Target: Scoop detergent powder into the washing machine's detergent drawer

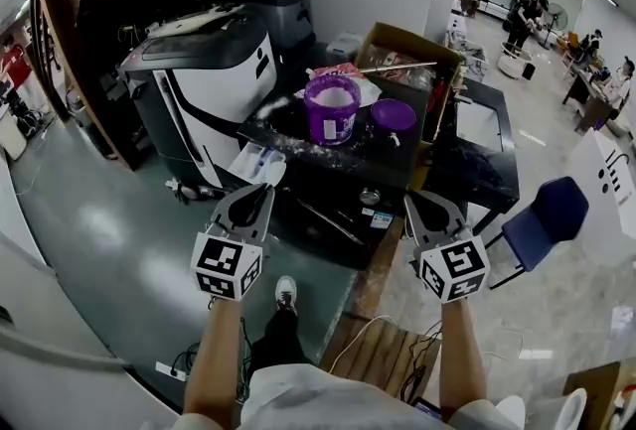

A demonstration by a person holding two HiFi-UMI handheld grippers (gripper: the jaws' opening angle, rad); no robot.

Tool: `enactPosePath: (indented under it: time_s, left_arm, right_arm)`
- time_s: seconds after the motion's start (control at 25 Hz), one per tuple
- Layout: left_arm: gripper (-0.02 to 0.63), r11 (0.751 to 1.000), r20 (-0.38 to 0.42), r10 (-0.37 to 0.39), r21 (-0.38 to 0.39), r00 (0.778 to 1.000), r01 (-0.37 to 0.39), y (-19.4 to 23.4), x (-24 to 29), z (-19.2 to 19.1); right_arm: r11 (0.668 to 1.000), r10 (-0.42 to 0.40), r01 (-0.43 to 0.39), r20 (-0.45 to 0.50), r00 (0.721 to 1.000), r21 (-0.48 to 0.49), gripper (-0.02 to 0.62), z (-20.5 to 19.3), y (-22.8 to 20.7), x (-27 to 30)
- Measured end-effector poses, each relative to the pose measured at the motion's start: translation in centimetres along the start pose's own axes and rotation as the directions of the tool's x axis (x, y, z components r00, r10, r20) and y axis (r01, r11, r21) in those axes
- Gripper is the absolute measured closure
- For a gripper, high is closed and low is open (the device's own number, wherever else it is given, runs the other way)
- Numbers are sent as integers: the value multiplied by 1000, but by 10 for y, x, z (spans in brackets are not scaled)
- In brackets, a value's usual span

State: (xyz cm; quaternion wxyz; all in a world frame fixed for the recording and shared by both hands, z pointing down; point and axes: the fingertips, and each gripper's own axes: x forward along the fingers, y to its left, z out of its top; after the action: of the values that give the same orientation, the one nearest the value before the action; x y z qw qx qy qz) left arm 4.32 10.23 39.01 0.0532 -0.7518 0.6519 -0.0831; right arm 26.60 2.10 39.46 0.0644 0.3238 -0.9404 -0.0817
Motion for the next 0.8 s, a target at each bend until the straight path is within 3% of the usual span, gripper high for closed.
enactPosePath:
  time_s: [0.48, 0.8]
  left_arm:
    - [591, 994, -1, -106, -11, 994, 106, 142, 162, 24]
    - [591, 977, 9, -213, -15, 977, 213, 206, 258, 13]
  right_arm:
    - [994, -103, 104, -17, 995, 16, 591, 51, -71, 184]
    - [974, -225, 226, -35, 974, 30, 591, 45, -134, 285]
